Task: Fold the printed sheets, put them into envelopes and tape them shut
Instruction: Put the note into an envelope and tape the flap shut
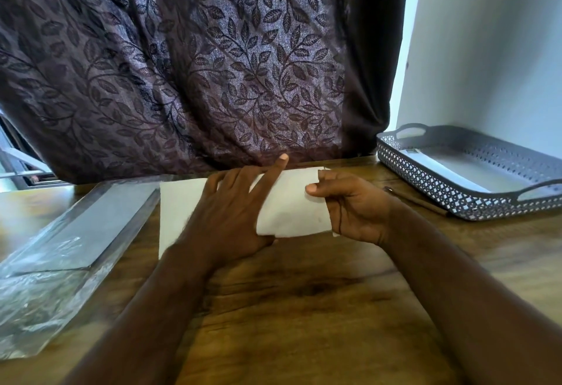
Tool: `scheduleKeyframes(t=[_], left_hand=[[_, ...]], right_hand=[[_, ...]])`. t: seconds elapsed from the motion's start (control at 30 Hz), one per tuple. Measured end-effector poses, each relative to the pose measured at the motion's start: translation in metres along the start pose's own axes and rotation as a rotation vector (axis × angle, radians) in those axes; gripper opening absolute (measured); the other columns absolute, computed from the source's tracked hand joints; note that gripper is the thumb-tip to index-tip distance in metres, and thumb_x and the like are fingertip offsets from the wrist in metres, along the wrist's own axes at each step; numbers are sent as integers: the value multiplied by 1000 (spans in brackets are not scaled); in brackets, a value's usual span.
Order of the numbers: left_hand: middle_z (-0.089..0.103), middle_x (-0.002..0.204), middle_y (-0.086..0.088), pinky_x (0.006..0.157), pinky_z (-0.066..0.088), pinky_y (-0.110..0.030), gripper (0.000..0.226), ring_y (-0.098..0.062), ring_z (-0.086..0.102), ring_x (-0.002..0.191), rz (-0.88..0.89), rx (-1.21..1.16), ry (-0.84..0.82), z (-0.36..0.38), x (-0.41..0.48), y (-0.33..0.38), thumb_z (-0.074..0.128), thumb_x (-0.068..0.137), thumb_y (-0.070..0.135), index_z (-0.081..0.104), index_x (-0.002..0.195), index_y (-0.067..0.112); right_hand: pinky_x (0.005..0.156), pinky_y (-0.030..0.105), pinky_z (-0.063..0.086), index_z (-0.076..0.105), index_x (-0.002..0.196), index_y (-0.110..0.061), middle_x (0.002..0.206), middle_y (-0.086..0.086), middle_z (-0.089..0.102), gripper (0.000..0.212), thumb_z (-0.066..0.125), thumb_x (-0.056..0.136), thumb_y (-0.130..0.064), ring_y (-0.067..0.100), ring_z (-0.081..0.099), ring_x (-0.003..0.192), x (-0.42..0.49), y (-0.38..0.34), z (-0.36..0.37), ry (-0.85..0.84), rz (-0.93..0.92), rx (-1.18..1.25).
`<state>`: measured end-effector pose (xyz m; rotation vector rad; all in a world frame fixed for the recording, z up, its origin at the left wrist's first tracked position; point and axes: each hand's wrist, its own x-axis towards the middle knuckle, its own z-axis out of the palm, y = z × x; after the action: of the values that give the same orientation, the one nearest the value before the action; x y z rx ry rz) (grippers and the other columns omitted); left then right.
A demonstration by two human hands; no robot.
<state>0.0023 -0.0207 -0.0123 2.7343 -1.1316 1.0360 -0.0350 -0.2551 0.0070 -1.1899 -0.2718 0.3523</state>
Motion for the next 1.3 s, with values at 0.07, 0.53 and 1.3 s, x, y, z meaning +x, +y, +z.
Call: scheduleKeyframes(t=[0.07, 0.53, 1.3], left_hand=[[50, 132, 0, 99, 36, -49, 113, -25, 49, 117, -15, 31, 7, -1, 0, -3, 53, 69, 75, 11, 160, 25], [50, 140, -4, 108, 34, -57, 133, -31, 50, 126, -268, 32, -71, 8, -8, -33, 76, 58, 74, 2, 159, 31], [40, 145, -5, 111, 29, -61, 129, -30, 40, 131, -364, -56, 18, 11, -12, -40, 52, 59, 91, 1, 160, 29]], right_hand=[[88, 48, 59, 60, 132, 0, 124, 23, 67, 44, 57, 91, -17, 35, 68, 108, 2, -1, 0, 27, -38, -14], [97, 41, 51, 63, 129, -25, 132, 3, 60, 61, 78, 77, -52, 23, 58, 116, 48, 11, -61, 415, 87, -1472], [68, 40, 59, 71, 85, -12, 86, 2, 68, 8, 69, 92, -11, 23, 68, 84, 27, 8, -56, 673, -95, -1127]])
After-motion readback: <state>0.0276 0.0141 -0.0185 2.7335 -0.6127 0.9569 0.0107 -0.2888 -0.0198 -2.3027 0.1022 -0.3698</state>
